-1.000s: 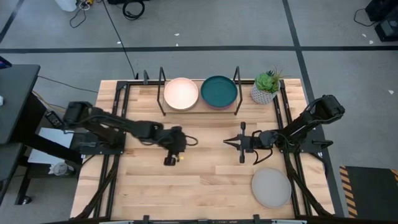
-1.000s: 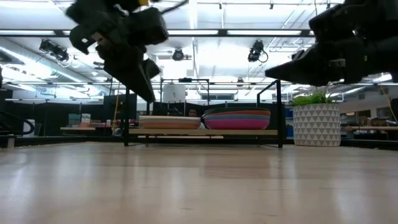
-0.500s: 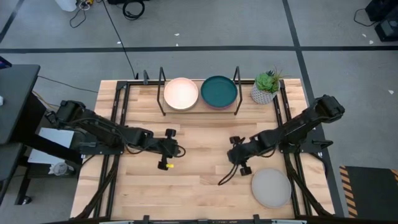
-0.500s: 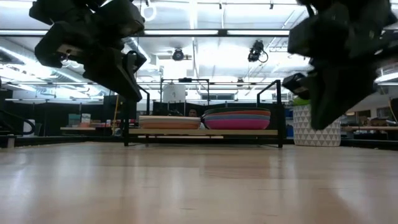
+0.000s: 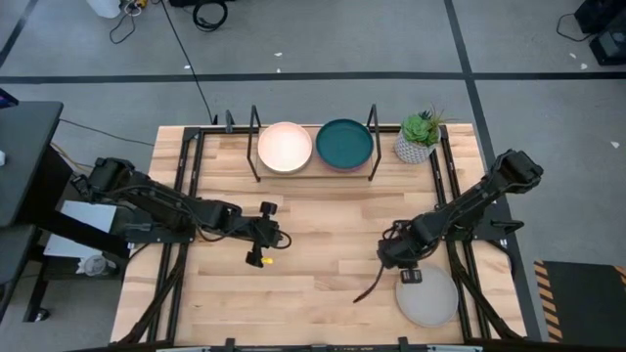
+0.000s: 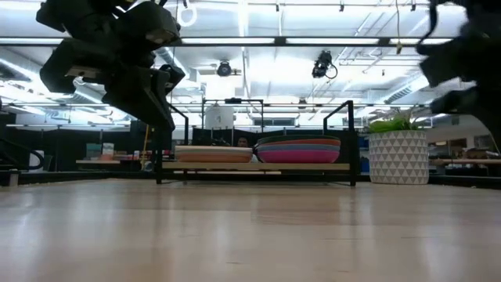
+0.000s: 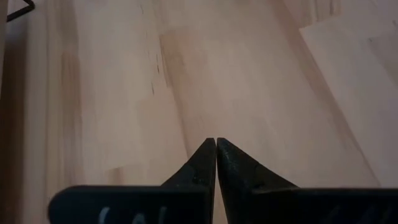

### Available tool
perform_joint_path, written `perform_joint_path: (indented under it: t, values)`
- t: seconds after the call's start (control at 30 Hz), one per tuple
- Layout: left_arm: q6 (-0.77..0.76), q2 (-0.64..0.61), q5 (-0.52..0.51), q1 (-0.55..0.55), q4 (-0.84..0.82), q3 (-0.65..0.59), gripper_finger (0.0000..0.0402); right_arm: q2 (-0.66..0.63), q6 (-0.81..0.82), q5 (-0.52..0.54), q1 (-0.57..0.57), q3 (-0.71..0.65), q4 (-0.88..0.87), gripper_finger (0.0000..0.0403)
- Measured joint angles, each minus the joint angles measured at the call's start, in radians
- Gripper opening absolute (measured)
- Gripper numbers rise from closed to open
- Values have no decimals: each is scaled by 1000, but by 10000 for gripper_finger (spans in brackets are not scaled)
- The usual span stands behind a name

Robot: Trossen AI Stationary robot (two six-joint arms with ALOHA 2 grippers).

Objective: Place and stack plates onto a shelf
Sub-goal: Stack the light brown plate on top of the light orange plate on the shelf

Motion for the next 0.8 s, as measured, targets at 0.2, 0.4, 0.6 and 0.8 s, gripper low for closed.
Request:
perform_joint_path:
  t: [0.2,0.4,0.6,0.8]
  values:
    - [-1,0,0,-5,-1,0,20,0,57,-3,81,-38,-9,145]
    - [-15,0,0,-3,0,0,20,0,58,13,142,-61,28,141]
    - [-53,0,0,-9,-5,0,20,0,58,13,158,-129,93,119]
    - [-48,0,0,-9,19,0,20,0,58,13,143,-136,113,55]
